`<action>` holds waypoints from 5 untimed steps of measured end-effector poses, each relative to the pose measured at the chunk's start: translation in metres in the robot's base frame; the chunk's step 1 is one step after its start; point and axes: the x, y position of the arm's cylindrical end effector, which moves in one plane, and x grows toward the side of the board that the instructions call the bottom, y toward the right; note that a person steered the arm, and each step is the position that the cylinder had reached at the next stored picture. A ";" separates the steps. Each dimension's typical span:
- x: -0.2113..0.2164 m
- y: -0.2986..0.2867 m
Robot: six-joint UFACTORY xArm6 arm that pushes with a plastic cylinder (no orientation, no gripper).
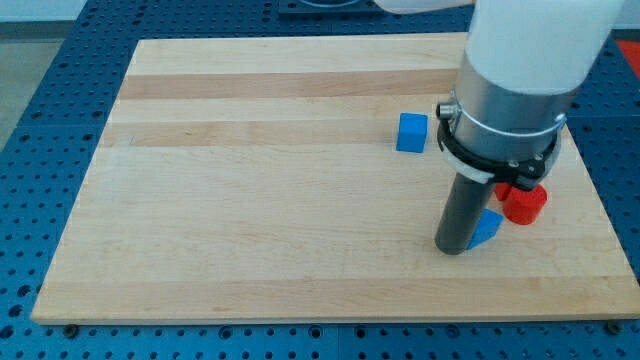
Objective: Push blue triangle towards the bottom side of the board
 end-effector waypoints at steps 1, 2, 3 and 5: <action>-0.024 -0.002; -0.053 -0.003; -0.059 0.012; -0.022 0.038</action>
